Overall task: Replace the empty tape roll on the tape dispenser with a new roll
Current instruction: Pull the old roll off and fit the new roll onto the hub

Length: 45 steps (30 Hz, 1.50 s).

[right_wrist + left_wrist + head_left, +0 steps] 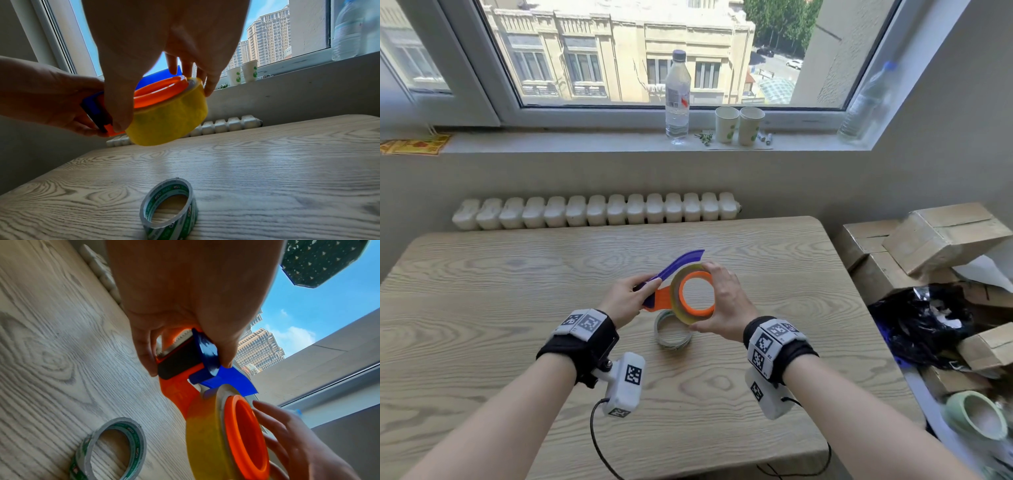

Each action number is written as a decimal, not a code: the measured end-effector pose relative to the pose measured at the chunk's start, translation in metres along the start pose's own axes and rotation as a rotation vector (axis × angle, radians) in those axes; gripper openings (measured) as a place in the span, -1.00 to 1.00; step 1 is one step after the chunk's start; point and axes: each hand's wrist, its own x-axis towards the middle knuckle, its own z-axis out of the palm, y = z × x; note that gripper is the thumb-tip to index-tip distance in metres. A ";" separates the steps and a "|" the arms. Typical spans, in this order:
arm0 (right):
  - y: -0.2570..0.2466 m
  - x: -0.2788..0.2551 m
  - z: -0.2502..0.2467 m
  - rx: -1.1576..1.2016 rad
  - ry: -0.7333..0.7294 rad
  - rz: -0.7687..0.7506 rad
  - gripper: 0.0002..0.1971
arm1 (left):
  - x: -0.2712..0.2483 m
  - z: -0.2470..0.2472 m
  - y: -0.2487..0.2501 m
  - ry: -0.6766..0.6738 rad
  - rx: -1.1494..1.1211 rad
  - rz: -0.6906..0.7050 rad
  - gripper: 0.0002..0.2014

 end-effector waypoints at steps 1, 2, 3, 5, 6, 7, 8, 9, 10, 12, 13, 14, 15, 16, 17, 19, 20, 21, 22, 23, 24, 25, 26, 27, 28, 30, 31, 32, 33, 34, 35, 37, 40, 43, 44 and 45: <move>0.000 0.000 0.000 0.005 -0.004 0.005 0.13 | 0.001 -0.001 0.001 -0.010 0.007 0.003 -0.69; 0.000 0.000 -0.001 0.010 -0.006 0.008 0.14 | 0.001 -0.001 0.001 -0.022 0.016 0.008 -0.69; 0.001 0.001 -0.001 0.017 -0.007 0.012 0.14 | 0.002 -0.002 0.002 -0.031 0.024 0.014 -0.70; 0.001 0.001 -0.003 0.048 -0.002 0.024 0.16 | 0.004 -0.003 0.004 -0.035 0.040 0.028 -0.72; 0.000 0.001 -0.005 0.075 -0.001 0.039 0.17 | 0.006 -0.004 0.004 -0.031 0.042 0.033 -0.72; -0.001 0.001 -0.007 0.108 -0.004 0.063 0.15 | 0.007 -0.005 0.005 -0.025 0.041 0.036 -0.72; -0.003 0.001 -0.010 0.145 -0.014 0.099 0.11 | 0.009 -0.007 0.005 -0.026 0.041 0.040 -0.74; -0.005 0.001 -0.012 0.184 -0.026 0.145 0.06 | 0.011 -0.008 0.005 -0.034 0.051 0.044 -0.77; -0.007 0.002 -0.014 0.219 -0.033 0.192 -0.01 | 0.013 -0.010 0.004 -0.048 0.072 0.049 -0.81; -0.008 0.004 -0.018 0.248 -0.027 0.250 -0.14 | 0.015 -0.013 0.005 -0.086 0.123 0.056 -0.85; -0.007 0.006 -0.018 0.230 -0.024 0.259 -0.21 | 0.016 -0.015 0.007 -0.108 0.149 0.055 -0.84; -0.006 0.007 -0.019 0.193 -0.025 0.259 -0.27 | 0.017 -0.017 0.009 -0.132 0.184 0.058 -0.81; -0.006 0.009 -0.020 0.154 -0.032 0.257 -0.33 | 0.018 -0.019 0.011 -0.158 0.229 0.063 -0.79; -0.006 0.010 -0.020 0.124 -0.040 0.254 -0.39 | 0.019 -0.020 0.014 -0.177 0.285 0.069 -0.78; -0.005 0.011 -0.020 0.106 -0.047 0.252 -0.45 | 0.019 -0.021 0.018 -0.187 0.340 0.075 -0.78; -0.005 0.012 -0.021 0.093 -0.052 0.245 -0.60 | 0.019 -0.024 0.025 -0.207 0.428 0.087 -0.74; -0.005 0.012 -0.021 0.095 -0.052 0.242 -0.65 | 0.019 -0.025 0.028 -0.220 0.461 0.095 -0.71; -0.006 0.011 -0.020 0.096 -0.049 0.239 -0.69 | 0.018 -0.026 0.031 -0.230 0.488 0.106 -0.70; -0.006 0.011 -0.019 0.097 -0.044 0.237 -0.71 | 0.018 -0.027 0.033 -0.237 0.509 0.111 -0.70; -0.006 0.012 -0.018 0.097 -0.039 0.240 -0.73 | 0.018 -0.027 0.034 -0.242 0.517 0.116 -0.70; -0.006 0.012 -0.017 0.099 -0.032 0.246 -0.74 | 0.018 -0.027 0.035 -0.246 0.511 0.115 -0.70; -0.006 0.013 -0.016 0.101 -0.029 0.260 -0.76 | 0.019 -0.027 0.034 -0.244 0.490 0.112 -0.71; -0.006 0.014 -0.015 0.106 -0.025 0.268 -0.76 | 0.019 -0.027 0.034 -0.230 0.462 0.109 -0.73; -0.006 0.014 -0.015 0.114 -0.027 0.277 -0.77 | 0.019 -0.026 0.033 -0.200 0.424 0.115 -0.75; -0.005 0.015 -0.015 0.129 -0.030 0.285 -0.77 | 0.020 -0.026 0.032 -0.162 0.367 0.124 -0.75; -0.004 0.016 -0.014 0.217 -0.032 0.326 -0.80 | 0.022 -0.026 0.029 -0.089 0.191 0.122 -0.72; -0.004 0.017 -0.014 0.284 -0.027 0.357 -0.83 | 0.023 -0.027 0.028 -0.055 0.099 0.108 -0.68; -0.004 0.017 -0.014 0.351 -0.022 0.382 -0.85 | 0.023 -0.027 0.027 -0.022 0.031 0.078 -0.62; -0.004 0.017 -0.014 0.408 -0.015 0.409 -0.83 | 0.022 -0.027 0.026 0.004 -0.008 0.033 -0.56; -0.003 0.019 -0.013 0.463 -0.010 0.430 -0.80 | 0.021 -0.027 0.025 0.010 -0.027 -0.017 -0.51; -0.003 0.021 -0.013 0.518 -0.006 0.450 -0.78 | 0.019 -0.026 0.024 -0.002 -0.039 -0.070 -0.48; -0.007 0.023 -0.016 0.624 -0.005 0.473 -0.78 | 0.014 -0.023 0.023 -0.062 -0.048 -0.157 -0.47; -0.014 0.027 -0.021 0.779 -0.009 0.491 -0.84 | 0.011 -0.017 0.024 -0.194 -0.090 -0.201 -0.52; -0.019 0.030 -0.024 0.880 -0.010 0.506 -0.81 | 0.009 -0.013 0.030 -0.323 -0.266 -0.214 -0.66; -0.020 0.031 -0.024 0.896 -0.012 0.503 -0.82 | 0.008 -0.012 0.034 -0.345 -0.322 -0.218 -0.69; -0.021 0.032 -0.024 0.906 -0.017 0.495 -0.83 | 0.008 -0.011 0.037 -0.360 -0.370 -0.221 -0.69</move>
